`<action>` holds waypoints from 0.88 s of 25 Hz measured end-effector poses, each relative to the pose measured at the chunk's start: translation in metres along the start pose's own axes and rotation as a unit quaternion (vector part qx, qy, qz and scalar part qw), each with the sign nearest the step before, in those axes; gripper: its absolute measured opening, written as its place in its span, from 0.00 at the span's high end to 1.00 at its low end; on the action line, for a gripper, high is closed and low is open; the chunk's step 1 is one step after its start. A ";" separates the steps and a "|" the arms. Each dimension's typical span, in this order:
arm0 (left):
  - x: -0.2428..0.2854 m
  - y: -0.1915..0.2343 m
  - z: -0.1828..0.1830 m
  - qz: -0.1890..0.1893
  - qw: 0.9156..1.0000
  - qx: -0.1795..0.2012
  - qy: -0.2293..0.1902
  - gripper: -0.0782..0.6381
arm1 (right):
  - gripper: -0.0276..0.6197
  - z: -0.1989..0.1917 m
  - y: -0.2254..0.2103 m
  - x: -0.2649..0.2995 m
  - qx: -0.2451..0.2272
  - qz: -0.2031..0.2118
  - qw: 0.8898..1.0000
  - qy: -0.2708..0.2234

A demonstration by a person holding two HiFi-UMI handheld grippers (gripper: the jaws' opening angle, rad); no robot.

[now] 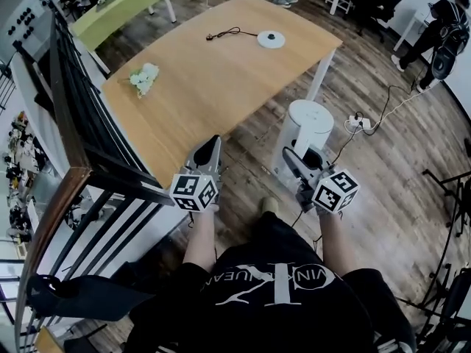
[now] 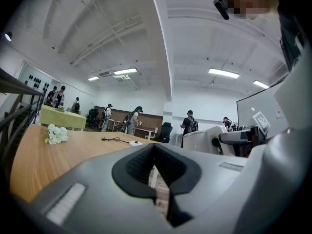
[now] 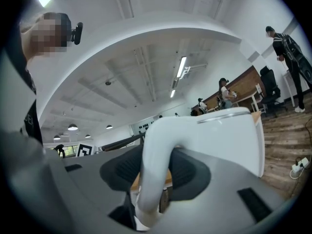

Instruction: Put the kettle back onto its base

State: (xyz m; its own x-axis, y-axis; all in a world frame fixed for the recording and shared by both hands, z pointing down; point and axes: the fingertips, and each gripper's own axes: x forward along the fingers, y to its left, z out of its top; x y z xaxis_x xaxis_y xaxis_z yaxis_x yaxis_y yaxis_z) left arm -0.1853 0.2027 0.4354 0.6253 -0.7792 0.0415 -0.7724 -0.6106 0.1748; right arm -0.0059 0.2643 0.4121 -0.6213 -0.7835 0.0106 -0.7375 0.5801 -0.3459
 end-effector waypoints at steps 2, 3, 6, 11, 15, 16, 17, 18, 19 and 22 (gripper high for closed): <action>0.019 0.005 0.003 0.003 1.000 -0.002 0.000 0.88 | 0.72 0.006 -0.015 0.009 0.002 0.001 1.000 0.002; 0.028 0.007 0.005 0.004 1.000 -0.003 0.000 0.88 | 0.72 0.009 -0.022 0.013 0.004 0.001 1.000 0.002; 0.053 0.011 0.006 0.003 1.000 0.000 0.003 0.88 | 0.72 0.018 -0.042 0.024 0.006 0.004 1.000 0.003; 0.091 0.015 0.006 0.004 1.000 -0.002 0.007 0.88 | 0.72 0.031 -0.074 0.040 -0.003 0.009 1.000 0.006; 0.120 0.016 0.004 0.004 1.000 0.001 0.010 0.88 | 0.72 0.039 -0.099 0.051 -0.005 0.013 1.000 0.007; 0.126 0.016 0.003 0.005 1.000 0.002 0.010 0.88 | 0.72 0.040 -0.104 0.052 -0.005 0.015 1.000 0.007; 0.130 0.017 0.002 0.006 1.000 0.002 0.009 0.88 | 0.72 0.041 -0.108 0.054 -0.005 0.017 1.000 0.007; 0.136 0.017 0.002 0.007 1.000 0.002 0.009 0.88 | 0.72 0.042 -0.112 0.055 -0.006 0.020 1.000 0.007; 0.141 0.017 0.003 0.008 1.000 0.002 0.008 0.88 | 0.72 0.044 -0.116 0.057 -0.006 0.022 1.000 0.008; 0.158 0.016 0.005 0.009 1.000 0.001 0.003 0.88 | 0.72 0.051 -0.130 0.061 -0.010 0.026 1.000 0.008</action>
State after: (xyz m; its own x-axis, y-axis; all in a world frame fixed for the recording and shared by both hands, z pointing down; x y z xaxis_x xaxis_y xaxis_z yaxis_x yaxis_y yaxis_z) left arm -0.0995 0.0696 0.4392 0.6122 -0.7890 0.0509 -0.7837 -0.5971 0.1712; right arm 0.0661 0.1297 0.4096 -0.6628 -0.7487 0.0088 -0.7092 0.6239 -0.3282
